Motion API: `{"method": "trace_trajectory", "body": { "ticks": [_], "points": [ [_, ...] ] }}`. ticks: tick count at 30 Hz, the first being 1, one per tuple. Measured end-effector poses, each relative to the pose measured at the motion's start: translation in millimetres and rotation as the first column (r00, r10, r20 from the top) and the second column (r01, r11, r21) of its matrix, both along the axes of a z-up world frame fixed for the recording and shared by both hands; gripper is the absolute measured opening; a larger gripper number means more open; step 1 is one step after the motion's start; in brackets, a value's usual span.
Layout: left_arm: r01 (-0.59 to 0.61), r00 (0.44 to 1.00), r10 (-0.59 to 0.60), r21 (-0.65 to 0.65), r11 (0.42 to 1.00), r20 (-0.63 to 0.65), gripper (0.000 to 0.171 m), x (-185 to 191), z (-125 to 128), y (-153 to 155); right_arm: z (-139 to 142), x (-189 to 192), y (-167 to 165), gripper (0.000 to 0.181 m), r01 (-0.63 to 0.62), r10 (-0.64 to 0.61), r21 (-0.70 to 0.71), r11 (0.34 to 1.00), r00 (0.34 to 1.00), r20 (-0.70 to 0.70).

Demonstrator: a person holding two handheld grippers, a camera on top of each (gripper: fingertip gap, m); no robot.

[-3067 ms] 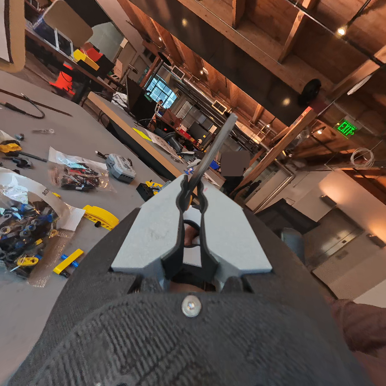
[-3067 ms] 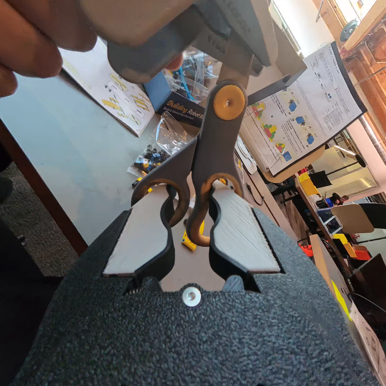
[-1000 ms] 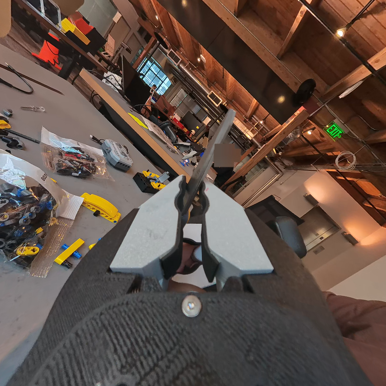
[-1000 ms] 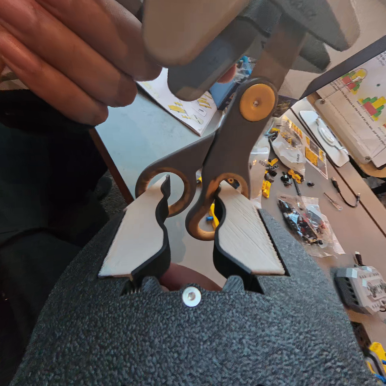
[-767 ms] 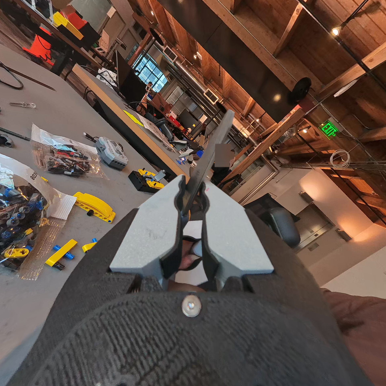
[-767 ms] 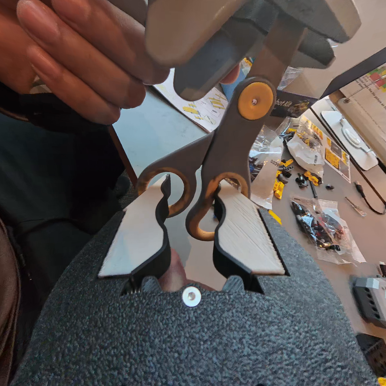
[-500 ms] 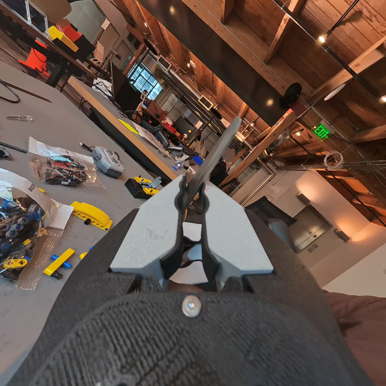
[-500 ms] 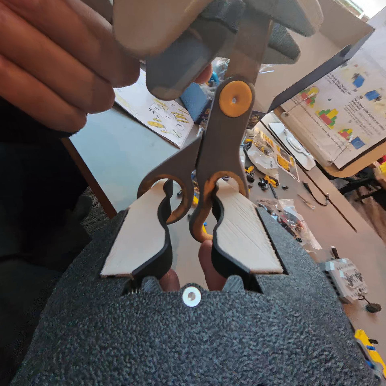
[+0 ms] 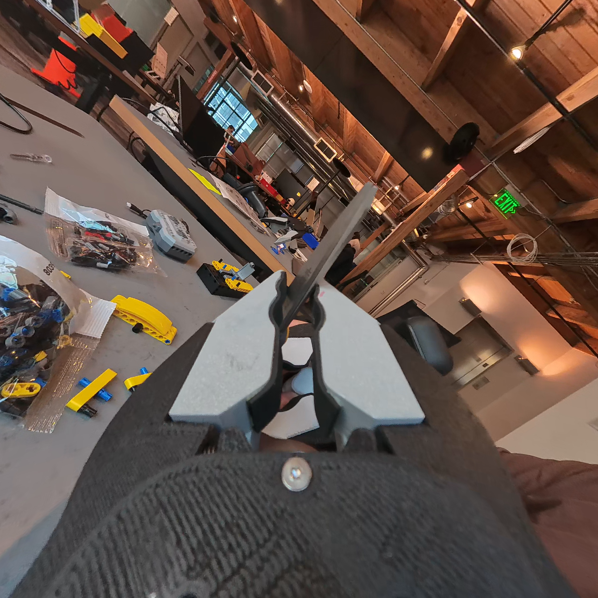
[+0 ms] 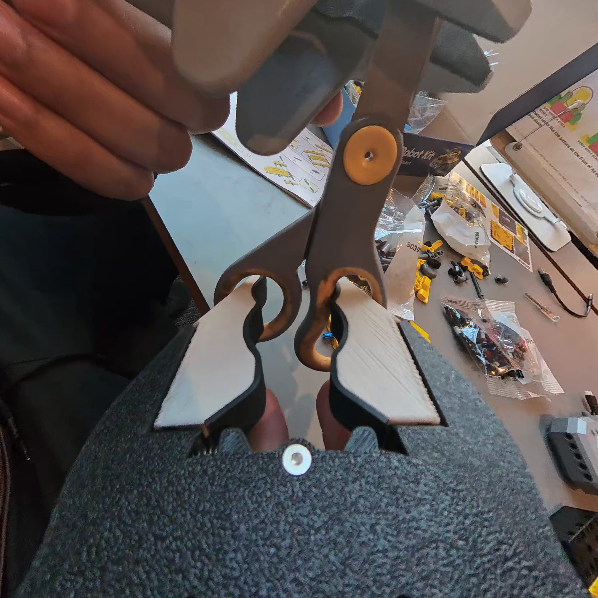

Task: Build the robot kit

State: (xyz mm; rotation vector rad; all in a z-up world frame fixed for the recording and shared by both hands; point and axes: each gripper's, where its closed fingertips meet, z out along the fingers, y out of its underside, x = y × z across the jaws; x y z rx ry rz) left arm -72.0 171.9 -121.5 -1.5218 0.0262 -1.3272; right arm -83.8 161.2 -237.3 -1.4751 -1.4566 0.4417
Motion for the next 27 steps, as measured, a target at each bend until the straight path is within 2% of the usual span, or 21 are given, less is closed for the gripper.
{"method": "trace_trajectory", "body": {
  "ticks": [2,7,11,15,21,24,27],
  "points": [
    [0.011,1.000,-0.011,0.005,1.000,0.015,0.012,1.6,1.6,-0.9,0.7,0.1,0.3,0.043,0.003,-0.003,-0.012,1.000,1.000,0.002],
    [-0.007,1.000,0.007,0.020,1.000,0.025,0.010,-2.4,4.2,-0.2,4.6,1.1,2.4,0.044,0.004,-0.004,0.022,1.000,1.000,0.015],
    [-0.004,0.998,0.001,0.038,0.999,0.066,0.009,-7.6,11.7,-1.1,15.2,2.4,8.4,0.044,0.026,-0.028,0.135,0.990,0.999,0.016],
    [-0.014,0.998,0.010,0.054,0.998,0.061,0.008,-11.2,14.5,-1.2,21.1,1.8,7.5,0.044,0.033,-0.035,0.169,0.985,0.999,0.006],
    [-0.024,0.999,0.031,0.134,0.991,-0.043,0.006,-13.3,17.9,-2.0,32.6,7.9,12.3,0.046,0.077,-0.080,0.298,0.951,0.997,-0.002],
    [0.007,0.992,0.013,0.164,0.986,-0.122,0.015,-11.2,16.4,-3.2,34.6,10.5,13.6,0.046,0.087,-0.093,0.326,0.941,0.996,0.005],
    [0.024,0.984,0.012,0.197,0.980,-0.178,0.016,-10.7,16.1,-4.6,40.5,13.3,13.8,0.047,0.093,-0.094,0.341,0.936,0.995,-0.011]
  ]
}}
